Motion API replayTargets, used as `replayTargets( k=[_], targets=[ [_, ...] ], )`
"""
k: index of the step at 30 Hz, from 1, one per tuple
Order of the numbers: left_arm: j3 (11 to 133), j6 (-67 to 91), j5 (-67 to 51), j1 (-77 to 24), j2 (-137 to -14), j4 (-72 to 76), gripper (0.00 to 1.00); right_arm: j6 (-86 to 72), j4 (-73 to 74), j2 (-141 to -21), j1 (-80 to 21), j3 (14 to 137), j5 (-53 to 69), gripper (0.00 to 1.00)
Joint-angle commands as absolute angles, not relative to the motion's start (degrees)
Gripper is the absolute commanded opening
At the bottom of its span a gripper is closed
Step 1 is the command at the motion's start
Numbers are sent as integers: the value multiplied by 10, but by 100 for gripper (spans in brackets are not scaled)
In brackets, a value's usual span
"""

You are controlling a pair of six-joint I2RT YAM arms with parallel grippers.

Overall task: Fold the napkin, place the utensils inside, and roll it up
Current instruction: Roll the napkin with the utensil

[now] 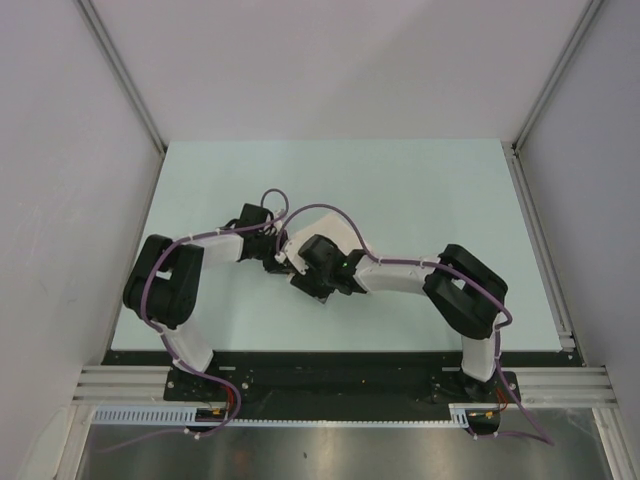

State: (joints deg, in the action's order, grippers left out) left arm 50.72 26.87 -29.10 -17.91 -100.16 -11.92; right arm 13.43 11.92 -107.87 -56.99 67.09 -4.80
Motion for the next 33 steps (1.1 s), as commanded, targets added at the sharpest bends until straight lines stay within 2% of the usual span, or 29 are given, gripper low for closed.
replayTargets(
  k=[1, 3, 7, 8, 10, 14, 17, 24, 33],
  targets=[
    [479, 250, -231, -179, -1003, -69, 8, 120, 126, -1116, -551, 699, -69, 64],
    [475, 251, -232, -179, -992, -62, 12, 116, 127, -1121, -541, 698, -54, 62],
    [472, 258, -223, -179, -972, -51, 25, 109, 153, -1127, -524, 701, 18, 47],
    [471, 259, -220, -178, -968, -52, 33, 110, 156, -1126, -522, 700, 32, 46],
    [469, 267, -216, -176, -948, -41, 39, 112, 173, -1128, -514, 702, 77, 42],
    [454, 282, -192, -165, -897, -22, 61, 105, 215, -1144, -501, 720, 159, 37],
    [433, 284, -168, -157, -852, -17, 68, 94, 247, -1155, -490, 734, 217, 32],
    [350, 285, -122, -146, -754, -3, 69, 73, 315, -1177, -474, 780, 321, 27],
    [235, 308, -225, -148, -696, 127, 67, 66, 417, -1248, -471, 887, 366, 25]
  ],
)
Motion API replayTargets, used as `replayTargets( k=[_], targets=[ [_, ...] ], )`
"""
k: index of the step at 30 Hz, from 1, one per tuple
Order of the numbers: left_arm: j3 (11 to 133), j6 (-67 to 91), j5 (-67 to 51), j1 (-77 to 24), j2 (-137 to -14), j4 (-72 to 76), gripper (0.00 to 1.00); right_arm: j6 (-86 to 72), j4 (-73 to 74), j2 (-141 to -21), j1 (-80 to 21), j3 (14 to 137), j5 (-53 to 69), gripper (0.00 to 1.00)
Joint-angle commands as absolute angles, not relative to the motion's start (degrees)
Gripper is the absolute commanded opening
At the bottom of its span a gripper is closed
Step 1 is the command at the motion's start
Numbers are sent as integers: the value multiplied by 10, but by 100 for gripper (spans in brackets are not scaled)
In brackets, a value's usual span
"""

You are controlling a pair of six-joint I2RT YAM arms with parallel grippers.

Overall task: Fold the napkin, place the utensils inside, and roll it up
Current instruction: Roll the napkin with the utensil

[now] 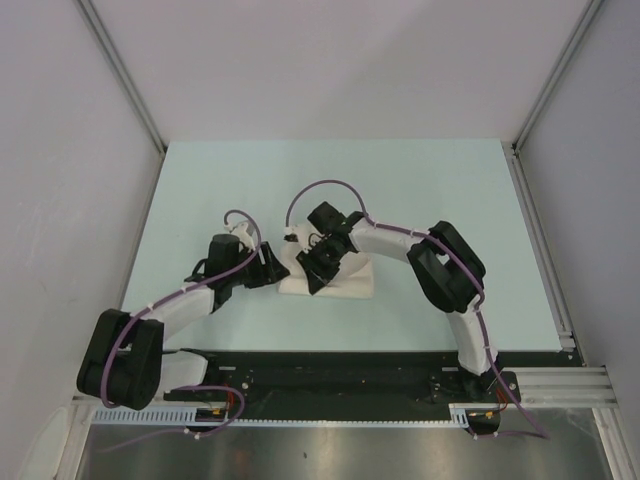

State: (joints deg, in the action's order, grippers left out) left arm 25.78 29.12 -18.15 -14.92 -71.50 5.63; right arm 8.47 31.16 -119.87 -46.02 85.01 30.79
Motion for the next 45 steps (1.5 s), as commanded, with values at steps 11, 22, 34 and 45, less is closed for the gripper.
replayTargets(
  k=[11, 22, 34, 45],
  targets=[
    [208, 331, -253, -148, -734, 180, 48, 64, 449, -1306, -468, 944, 375, 25],
    [233, 345, -216, -146, -784, 136, 0, 18, 373, -1245, -455, 906, 303, 45],
    [267, 341, -204, -139, -827, 87, 0, 53, 220, -1028, -475, 760, 192, 72],
    [289, 334, -207, -128, -863, 79, 0, 97, 200, -1047, -544, 739, 85, 72]
  ],
)
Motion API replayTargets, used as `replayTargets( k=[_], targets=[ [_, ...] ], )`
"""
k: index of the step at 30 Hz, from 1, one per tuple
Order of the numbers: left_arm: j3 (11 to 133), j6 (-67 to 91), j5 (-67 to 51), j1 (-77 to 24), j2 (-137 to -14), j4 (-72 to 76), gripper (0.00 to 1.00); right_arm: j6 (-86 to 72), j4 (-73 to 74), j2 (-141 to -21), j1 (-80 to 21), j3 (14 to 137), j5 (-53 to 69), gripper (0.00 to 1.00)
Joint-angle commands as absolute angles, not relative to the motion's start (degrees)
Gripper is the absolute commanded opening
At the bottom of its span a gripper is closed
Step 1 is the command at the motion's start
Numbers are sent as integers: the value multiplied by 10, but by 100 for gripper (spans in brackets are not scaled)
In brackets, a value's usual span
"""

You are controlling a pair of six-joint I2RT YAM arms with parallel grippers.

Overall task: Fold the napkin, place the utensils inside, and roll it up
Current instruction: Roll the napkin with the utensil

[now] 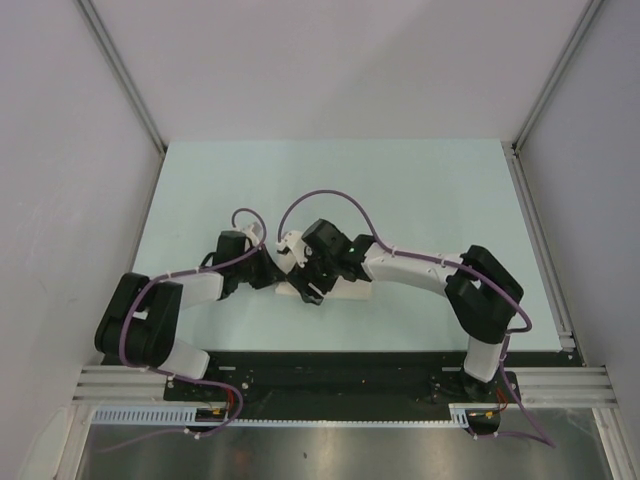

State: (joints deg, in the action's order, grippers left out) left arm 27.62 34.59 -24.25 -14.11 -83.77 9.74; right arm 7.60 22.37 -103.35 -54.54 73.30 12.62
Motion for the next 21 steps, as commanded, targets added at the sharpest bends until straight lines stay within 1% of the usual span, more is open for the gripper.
replayTargets(
  k=[1, 9, 14, 17, 18, 19, 20, 21],
  targets=[
    [290, 334, -207, -127, -865, 80, 0, 98, 198, -1055, -544, 740, 81, 72],
    [306, 330, -211, -119, -882, 78, 0, 110, 205, -1099, -541, 755, 100, 72],
    [319, 328, -214, -115, -896, 77, 0, 110, 216, -1125, -534, 768, 123, 68],
    [323, 326, -224, -113, -902, 84, 0, 101, 236, -1148, -521, 787, 155, 59],
    [324, 326, -228, -112, -902, 87, 0, 98, 249, -1156, -512, 792, 164, 50],
    [326, 326, -230, -110, -899, 88, 0, 95, 256, -1161, -509, 801, 185, 46],
    [329, 323, -235, -108, -896, 90, 4, 92, 263, -1165, -505, 806, 196, 43],
    [330, 321, -236, -107, -893, 91, 7, 92, 276, -1172, -498, 811, 213, 39]
  ],
)
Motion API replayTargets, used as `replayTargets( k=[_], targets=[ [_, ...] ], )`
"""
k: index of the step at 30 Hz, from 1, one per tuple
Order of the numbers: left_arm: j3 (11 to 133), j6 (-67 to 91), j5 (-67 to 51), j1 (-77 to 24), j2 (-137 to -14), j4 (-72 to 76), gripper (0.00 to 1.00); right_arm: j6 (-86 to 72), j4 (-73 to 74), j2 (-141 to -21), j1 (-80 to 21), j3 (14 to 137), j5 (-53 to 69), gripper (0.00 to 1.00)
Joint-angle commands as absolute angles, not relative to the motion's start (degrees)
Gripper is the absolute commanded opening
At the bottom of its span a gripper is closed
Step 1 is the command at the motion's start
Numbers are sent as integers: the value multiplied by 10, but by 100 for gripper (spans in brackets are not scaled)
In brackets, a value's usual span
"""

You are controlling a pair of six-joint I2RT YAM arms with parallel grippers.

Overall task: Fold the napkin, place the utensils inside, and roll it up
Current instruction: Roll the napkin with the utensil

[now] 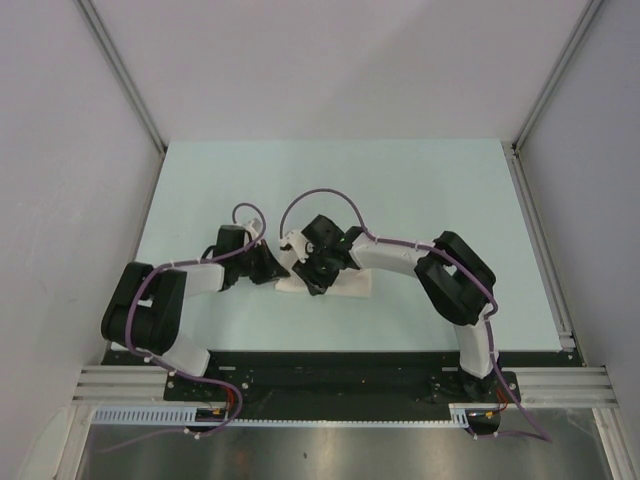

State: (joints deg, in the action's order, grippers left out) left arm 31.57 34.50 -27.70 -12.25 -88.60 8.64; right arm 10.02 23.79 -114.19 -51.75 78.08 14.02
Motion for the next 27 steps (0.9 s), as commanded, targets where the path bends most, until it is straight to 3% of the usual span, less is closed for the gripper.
replayTargets(
  k=[1, 2, 4, 13, 27],
  targets=[
    [333, 319, -237, -106, -889, 89, 12, 92, 285, -1176, -497, 816, 221, 37],
    [338, 316, -236, -101, -879, 81, 22, 92, 293, -1179, -496, 828, 228, 35],
    [342, 313, -235, -93, -869, 73, 32, 91, 323, -1194, -493, 841, 240, 31],
    [302, 305, -222, -85, -774, 47, 56, 55, 408, -1254, -484, 908, 310, 26],
    [266, 316, -272, -85, -803, 122, 61, 33, 423, -1323, -451, 942, 443, 25]
  ],
)
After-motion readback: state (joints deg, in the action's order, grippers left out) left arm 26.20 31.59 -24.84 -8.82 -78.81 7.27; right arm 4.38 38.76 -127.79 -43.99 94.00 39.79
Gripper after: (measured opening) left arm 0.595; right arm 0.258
